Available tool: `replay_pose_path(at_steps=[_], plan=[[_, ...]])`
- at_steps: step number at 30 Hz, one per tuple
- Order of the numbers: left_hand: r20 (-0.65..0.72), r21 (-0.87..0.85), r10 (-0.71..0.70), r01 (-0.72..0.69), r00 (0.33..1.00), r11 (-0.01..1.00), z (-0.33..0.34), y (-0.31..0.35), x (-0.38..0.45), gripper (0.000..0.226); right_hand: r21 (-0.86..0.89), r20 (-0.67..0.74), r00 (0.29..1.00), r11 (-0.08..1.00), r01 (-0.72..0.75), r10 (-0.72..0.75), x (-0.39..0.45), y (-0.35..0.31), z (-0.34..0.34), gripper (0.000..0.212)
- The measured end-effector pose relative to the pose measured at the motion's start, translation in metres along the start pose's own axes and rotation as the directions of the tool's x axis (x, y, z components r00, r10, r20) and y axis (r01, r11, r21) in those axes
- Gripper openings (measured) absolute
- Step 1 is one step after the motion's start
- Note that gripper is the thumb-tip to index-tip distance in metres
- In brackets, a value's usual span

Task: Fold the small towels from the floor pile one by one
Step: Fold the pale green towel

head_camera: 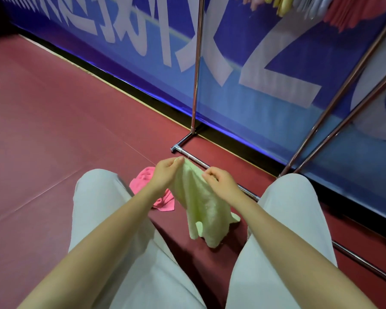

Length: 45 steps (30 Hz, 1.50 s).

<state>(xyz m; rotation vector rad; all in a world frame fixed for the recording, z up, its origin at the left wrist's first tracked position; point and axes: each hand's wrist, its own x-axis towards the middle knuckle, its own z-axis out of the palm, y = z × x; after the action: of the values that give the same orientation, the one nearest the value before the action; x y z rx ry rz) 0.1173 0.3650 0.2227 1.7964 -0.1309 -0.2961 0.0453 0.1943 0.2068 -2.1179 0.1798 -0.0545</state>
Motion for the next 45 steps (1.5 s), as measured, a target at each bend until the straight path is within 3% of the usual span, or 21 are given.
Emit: replay_pose_path(at_steps=[8,14,19,23,26,30,34,37,40,43,45], plan=[[-0.011,-0.034,0.005,-0.006,1.0,0.999,-0.011,-0.007,0.004,0.026,-0.137,0.127,0.992,0.99,0.044,-0.026,-0.004,0.007,0.036,0.036],[-0.137,-0.111,-0.017,0.002,0.99,0.994,-0.02,0.001,0.004,0.033,-0.227,0.198,0.98,0.973,0.045,0.001,-0.004,0.013,0.049,0.039],[-0.237,-0.047,0.044,-0.057,0.971,0.997,-0.036,-0.003,0.012,0.037,-0.294,0.251,0.958,0.954,-0.062,0.14,-0.006,0.033,0.049,0.039],[-0.342,-0.083,0.006,-0.037,0.94,0.996,-0.044,-0.001,0.015,0.035,-0.382,0.274,0.91,0.904,-0.193,0.311,-0.006,0.054,0.042,0.038],[-0.388,-0.13,-0.038,-0.014,0.921,0.991,-0.052,-0.005,0.022,0.033,-0.299,0.244,0.912,0.92,-0.253,0.33,-0.003,0.055,0.038,0.037],[-0.438,-0.177,-0.146,0.074,0.887,0.981,-0.05,-0.005,0.027,0.034,-0.134,0.096,0.96,0.959,-0.248,0.262,0.007,0.031,0.027,0.031],[-0.353,-0.092,-0.181,0.159,0.918,0.983,-0.039,-0.003,0.026,0.036,0.124,-0.014,0.979,0.972,-0.202,0.205,0.013,0.0,0.011,0.028],[-0.225,0.03,-0.123,0.133,0.967,0.991,-0.024,-0.002,0.018,0.035,0.343,-0.026,0.982,0.924,-0.166,0.186,0.01,-0.01,0.004,0.026],[-0.031,0.1,-0.07,0.072,0.997,0.992,-0.007,0.0,0.004,0.023,0.387,-0.005,0.984,0.907,-0.163,0.179,0.012,-0.011,0.001,0.042],[0.157,0.091,-0.053,0.039,0.986,0.995,0.006,0.005,-0.008,0.016,0.427,0.034,0.985,0.888,-0.169,0.171,0.015,-0.013,0.0,0.022],[0.247,0.061,-0.065,0.052,0.967,0.997,0.01,0.01,-0.012,0.013,0.457,0.042,0.986,0.874,-0.164,0.162,0.015,-0.015,-0.001,0.023]])
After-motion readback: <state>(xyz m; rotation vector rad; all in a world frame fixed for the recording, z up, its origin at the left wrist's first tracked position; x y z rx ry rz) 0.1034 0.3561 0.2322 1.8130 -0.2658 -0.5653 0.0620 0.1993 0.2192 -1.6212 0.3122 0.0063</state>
